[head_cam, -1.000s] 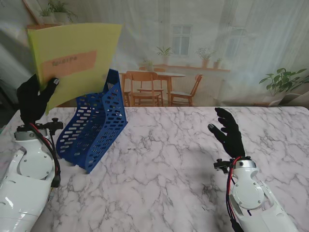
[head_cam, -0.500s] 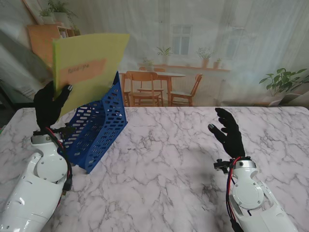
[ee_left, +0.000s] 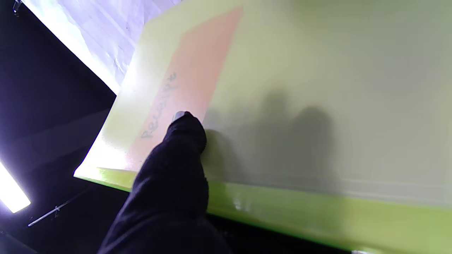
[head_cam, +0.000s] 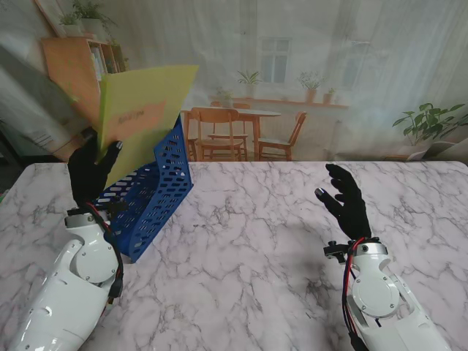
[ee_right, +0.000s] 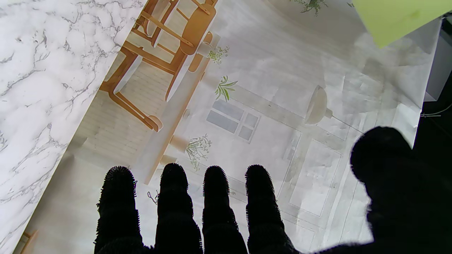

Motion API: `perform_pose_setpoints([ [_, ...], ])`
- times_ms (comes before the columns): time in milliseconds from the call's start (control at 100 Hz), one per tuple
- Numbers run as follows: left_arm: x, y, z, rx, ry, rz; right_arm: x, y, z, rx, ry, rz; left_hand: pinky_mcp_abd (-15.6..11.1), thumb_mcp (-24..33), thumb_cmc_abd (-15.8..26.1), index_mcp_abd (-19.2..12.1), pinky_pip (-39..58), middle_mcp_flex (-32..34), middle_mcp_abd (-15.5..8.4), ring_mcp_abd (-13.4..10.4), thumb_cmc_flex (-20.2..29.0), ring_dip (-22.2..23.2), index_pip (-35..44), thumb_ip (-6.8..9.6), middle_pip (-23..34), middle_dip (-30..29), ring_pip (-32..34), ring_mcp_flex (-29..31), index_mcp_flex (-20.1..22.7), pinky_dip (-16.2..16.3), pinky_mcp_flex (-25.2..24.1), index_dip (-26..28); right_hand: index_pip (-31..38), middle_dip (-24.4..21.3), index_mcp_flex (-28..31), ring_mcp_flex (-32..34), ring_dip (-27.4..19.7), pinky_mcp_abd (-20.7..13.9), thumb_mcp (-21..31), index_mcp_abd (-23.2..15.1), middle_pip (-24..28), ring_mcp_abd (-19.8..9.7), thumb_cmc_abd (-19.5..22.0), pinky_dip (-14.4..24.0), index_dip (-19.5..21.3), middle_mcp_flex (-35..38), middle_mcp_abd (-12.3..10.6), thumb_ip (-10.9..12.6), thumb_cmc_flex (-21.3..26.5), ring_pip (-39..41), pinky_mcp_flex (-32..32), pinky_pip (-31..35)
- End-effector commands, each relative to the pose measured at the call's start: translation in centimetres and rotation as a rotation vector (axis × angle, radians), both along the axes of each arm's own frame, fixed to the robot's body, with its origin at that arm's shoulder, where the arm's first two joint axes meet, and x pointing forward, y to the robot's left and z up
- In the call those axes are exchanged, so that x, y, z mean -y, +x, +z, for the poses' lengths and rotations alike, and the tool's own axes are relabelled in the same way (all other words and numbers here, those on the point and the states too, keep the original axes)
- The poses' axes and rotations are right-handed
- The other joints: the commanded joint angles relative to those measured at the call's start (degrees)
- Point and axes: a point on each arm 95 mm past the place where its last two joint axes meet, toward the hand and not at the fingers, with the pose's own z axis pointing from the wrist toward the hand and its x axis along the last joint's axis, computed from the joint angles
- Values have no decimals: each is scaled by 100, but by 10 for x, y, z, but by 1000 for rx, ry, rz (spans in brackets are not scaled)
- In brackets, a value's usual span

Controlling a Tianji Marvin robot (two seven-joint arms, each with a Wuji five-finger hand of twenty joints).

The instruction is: Open the sliding file folder, put the receipt in and insert it into the document holder

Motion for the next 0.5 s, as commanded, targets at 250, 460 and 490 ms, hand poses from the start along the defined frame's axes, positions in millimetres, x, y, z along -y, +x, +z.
perform_pose_setpoints([
  [250, 22, -3, -26, -65, -3, -7, -2, 0, -4, -18, 3, -3, -451, -4, 457, -87, 26, -247, -7, -116, 347, -125, -118, 147, -202, -138, -311, -104, -147, -181, 95, -125, 54, -33, -187, -74, -90, -300, 136, 101, -11, -193, 98, -84, -140, -184, -90, -80, -235, -69, -35, 104],
  [460, 31, -4, -39, -104, -8, -17, -2, 0, -3, -18, 6, -4, -433, -72, 509, -56, -34, -308, -14, -127, 331, -130, -134, 123, -187, -189, -355, -146, -212, -198, 46, -137, 58, -32, -176, -72, -90, -296, 139, 110, -10, -213, 102, -100, -144, -180, -88, -80, -227, -61, -38, 118],
  [490, 32, -5, -41, -110, -10, -21, -2, 0, -4, -18, 5, -5, -434, -79, 505, -44, -37, -309, 10, -117, 339, -128, -131, 124, -182, -197, -358, -149, -210, -198, 45, -136, 57, -32, -178, -71, -89, -300, 139, 108, -8, -219, 102, -102, -145, -179, -92, -80, -226, -59, -41, 118],
])
